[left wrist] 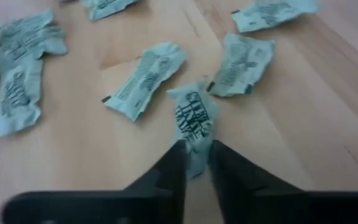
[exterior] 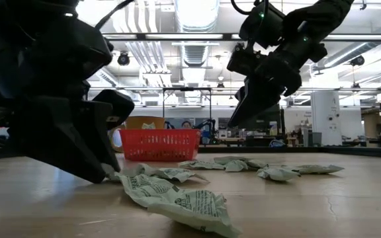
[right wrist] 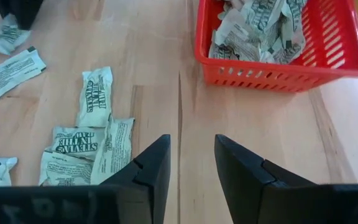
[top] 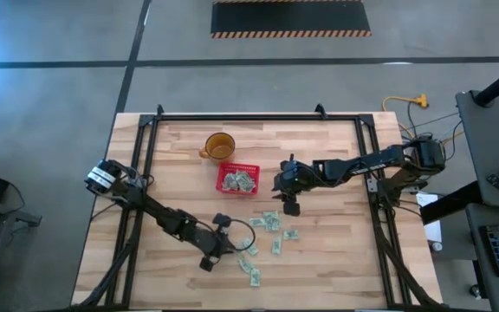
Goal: Pick and place Stevia / Truvia into bins
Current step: Put the gray stevia packet into the red basket
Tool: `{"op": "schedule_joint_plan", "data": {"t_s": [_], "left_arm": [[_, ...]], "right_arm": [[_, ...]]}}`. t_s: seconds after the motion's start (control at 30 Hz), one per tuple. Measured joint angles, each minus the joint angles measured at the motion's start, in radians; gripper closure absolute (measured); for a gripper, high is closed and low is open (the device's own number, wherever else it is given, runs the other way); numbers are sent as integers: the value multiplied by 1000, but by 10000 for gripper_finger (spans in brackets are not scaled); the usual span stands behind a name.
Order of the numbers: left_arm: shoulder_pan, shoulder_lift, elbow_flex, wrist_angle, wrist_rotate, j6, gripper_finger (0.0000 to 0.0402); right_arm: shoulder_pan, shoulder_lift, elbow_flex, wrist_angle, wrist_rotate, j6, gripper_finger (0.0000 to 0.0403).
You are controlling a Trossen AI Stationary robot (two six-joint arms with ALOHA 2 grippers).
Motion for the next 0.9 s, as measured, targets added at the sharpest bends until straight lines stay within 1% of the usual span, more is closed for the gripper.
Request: {"op": "schedule_joint_plan", "data": {"t_s": [0.07, 0.1, 0.27, 0.37, 0.6, 0.67, 0.73, 0.83, 0.9], "left_arm": [[0, 0, 2, -2, 5, 44, 383], [0, 0, 2, -4, 5, 57, 392], [2, -25, -3, -24, -11, 125, 395], [2, -66, -5, -29, -51, 168, 400], [1, -197, -31, -74, -357, 222, 401], [4, -228, -40, -79, -431, 235, 401], [5, -250, -56, -91, -538, 246, 401], [29, -274, -78, -87, -694, 268, 401], [61, -282, -93, -92, -752, 289, 401]], "right_arm": [[1, 0, 0, -16, 0, 23, 285], [4, 0, -1, -21, 0, 34, 285], [31, 0, -8, -54, 0, 91, 291], [51, 0, -9, -56, 2, 123, 294], [92, 48, -15, 67, 12, 148, 291], [96, 66, -15, 76, 12, 145, 293], [96, 84, -12, 79, 12, 147, 295], [96, 101, -12, 90, 12, 157, 299], [96, 103, -12, 92, 12, 159, 301]]}}
